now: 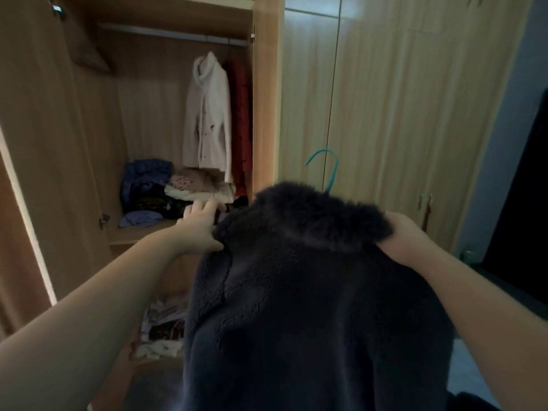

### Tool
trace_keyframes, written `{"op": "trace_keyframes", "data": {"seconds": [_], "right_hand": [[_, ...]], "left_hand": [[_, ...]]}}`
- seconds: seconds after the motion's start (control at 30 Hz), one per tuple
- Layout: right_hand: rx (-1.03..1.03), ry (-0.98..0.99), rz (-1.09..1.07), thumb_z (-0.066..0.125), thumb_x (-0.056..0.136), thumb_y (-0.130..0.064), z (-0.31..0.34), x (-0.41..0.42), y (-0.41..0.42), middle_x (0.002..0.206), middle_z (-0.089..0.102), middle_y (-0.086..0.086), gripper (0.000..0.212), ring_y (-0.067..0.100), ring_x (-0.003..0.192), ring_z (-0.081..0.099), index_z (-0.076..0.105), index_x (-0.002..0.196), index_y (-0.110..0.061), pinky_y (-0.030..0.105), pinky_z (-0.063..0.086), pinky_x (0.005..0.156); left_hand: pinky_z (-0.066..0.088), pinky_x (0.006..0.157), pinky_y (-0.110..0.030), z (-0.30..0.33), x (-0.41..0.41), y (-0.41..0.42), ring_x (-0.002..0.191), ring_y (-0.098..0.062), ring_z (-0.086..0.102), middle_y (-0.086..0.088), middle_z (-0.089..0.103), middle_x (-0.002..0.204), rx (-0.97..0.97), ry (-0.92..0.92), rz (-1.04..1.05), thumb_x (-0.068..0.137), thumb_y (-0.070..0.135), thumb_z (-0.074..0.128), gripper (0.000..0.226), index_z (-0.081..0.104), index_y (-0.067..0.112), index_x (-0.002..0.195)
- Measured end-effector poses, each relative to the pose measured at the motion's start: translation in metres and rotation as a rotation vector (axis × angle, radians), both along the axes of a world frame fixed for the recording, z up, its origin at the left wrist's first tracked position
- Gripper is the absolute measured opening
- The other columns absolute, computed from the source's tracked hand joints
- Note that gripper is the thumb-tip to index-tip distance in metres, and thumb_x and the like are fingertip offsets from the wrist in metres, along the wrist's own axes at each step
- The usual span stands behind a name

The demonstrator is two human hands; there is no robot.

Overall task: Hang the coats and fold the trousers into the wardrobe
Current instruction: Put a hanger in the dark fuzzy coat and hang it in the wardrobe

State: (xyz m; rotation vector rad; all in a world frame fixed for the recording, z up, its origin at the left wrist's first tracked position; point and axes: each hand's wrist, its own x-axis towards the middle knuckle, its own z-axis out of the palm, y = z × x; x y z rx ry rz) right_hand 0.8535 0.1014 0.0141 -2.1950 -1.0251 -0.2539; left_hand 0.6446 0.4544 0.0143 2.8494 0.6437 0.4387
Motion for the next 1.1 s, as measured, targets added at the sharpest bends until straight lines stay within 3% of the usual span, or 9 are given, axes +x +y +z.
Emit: {"op": "trace_keyframes", "data": {"seconds": [0.17, 0.27, 0.37, 0.47, 0.57, 0.73, 0.87, 0.97, 1.1], "right_hand": [[-0.017, -0.029, 0.109, 0.065, 0.095, -0.022, 0.006, -0.017, 0.015, 0.103, 0.063, -0.022, 0.036, 0.008, 0.107, 0.058, 0.059, 0.108, -0.055, 0.030, 0.047, 0.092], [-0.091, -0.224, 0.110, 0.061, 0.095, -0.029, 0.010, -0.026, 0.020, 0.108, 0.064, -0.024, 0.035, 0.005, 0.103, 0.059, 0.061, 0.126, -0.045, 0.026, 0.045, 0.084], [-0.094, -0.432, 0.087, 0.064, 0.091, -0.033, 0.006, -0.013, 0.025, 0.112, 0.069, -0.008, 0.036, 0.026, 0.102, 0.067, 0.058, 0.126, -0.035, 0.037, 0.052, 0.078], [-0.063, -0.299, 0.160, 0.074, 0.085, -0.033, -0.007, 0.004, 0.035, 0.144, 0.047, -0.007, 0.073, 0.020, 0.128, 0.052, 0.035, 0.144, -0.046, 0.040, 0.046, 0.102], [0.016, 0.012, 0.379, 0.076, 0.086, -0.040, -0.005, 0.011, 0.046, 0.162, 0.006, -0.024, 0.100, 0.007, 0.151, 0.014, 0.002, 0.150, -0.060, 0.036, 0.017, 0.121], [-0.209, 0.005, 0.253, 0.060, 0.087, -0.060, 0.006, -0.003, 0.119, 0.134, 0.048, -0.015, 0.073, 0.006, 0.125, 0.046, 0.028, 0.152, -0.044, 0.026, 0.038, 0.103], [-0.382, -0.036, 0.378, 0.061, 0.097, -0.035, 0.010, -0.016, 0.197, 0.101, 0.064, -0.011, 0.007, 0.010, 0.100, 0.063, 0.058, 0.098, -0.041, 0.022, 0.049, 0.088], [-0.333, -0.118, 0.422, 0.061, 0.096, -0.029, 0.024, -0.030, 0.253, 0.090, 0.061, -0.027, 0.019, -0.001, 0.090, 0.060, 0.059, 0.105, -0.045, 0.009, 0.045, 0.076], [-0.261, -0.283, 0.292, 0.058, 0.093, -0.041, 0.036, -0.036, 0.325, 0.107, 0.073, 0.000, 0.036, 0.026, 0.098, 0.068, 0.049, 0.128, -0.047, 0.041, 0.055, 0.079]], "left_hand": [[0.026, 0.114, -0.029, 0.018, 0.027, -0.052, 0.136, -0.010, 0.030, 0.008, 0.026, 0.146, -0.201, -0.320, -0.339, 0.089, 0.049, 0.067, 0.082, 0.018, 0.031, 0.152], [0.034, 0.111, -0.027, 0.009, 0.047, -0.063, 0.132, -0.018, 0.049, -0.002, 0.053, 0.141, -0.172, -0.176, -0.285, 0.087, 0.051, 0.062, 0.072, 0.039, 0.022, 0.149], [0.035, 0.094, -0.012, -0.001, 0.048, -0.064, 0.120, -0.017, 0.056, 0.001, 0.062, 0.124, -0.002, -0.173, -0.274, 0.096, 0.024, 0.062, 0.040, 0.056, 0.017, 0.135], [0.052, 0.088, -0.038, -0.004, 0.040, -0.046, 0.109, -0.028, 0.065, 0.001, 0.071, 0.116, 0.053, -0.342, -0.294, 0.089, 0.028, 0.056, 0.038, 0.058, 0.030, 0.126], [0.054, 0.083, -0.045, -0.004, 0.030, -0.021, 0.107, -0.032, 0.066, -0.001, 0.071, 0.116, 0.100, -0.367, -0.265, 0.084, 0.031, 0.050, 0.039, 0.056, 0.034, 0.123], [0.054, 0.071, -0.046, -0.006, 0.006, 0.025, 0.091, -0.031, 0.066, -0.001, 0.068, 0.096, 0.117, -0.403, -0.279, 0.082, 0.038, 0.041, 0.021, 0.051, 0.037, 0.101], [0.053, 0.077, -0.036, -0.008, -0.008, 0.083, 0.098, -0.027, 0.065, 0.004, 0.066, 0.104, 0.128, -0.376, -0.285, 0.081, 0.032, 0.048, 0.033, 0.053, 0.037, 0.113], [0.054, 0.083, -0.038, -0.006, -0.017, 0.147, 0.108, -0.024, 0.061, 0.005, 0.061, 0.115, 0.129, -0.400, -0.253, 0.083, 0.015, 0.063, 0.045, 0.054, 0.032, 0.123], [0.045, 0.100, -0.049, 0.005, -0.011, 0.219, 0.128, -0.030, 0.049, 0.000, 0.045, 0.142, 0.155, -0.376, -0.043, 0.086, 0.024, 0.065, 0.065, 0.039, 0.028, 0.146]]}}
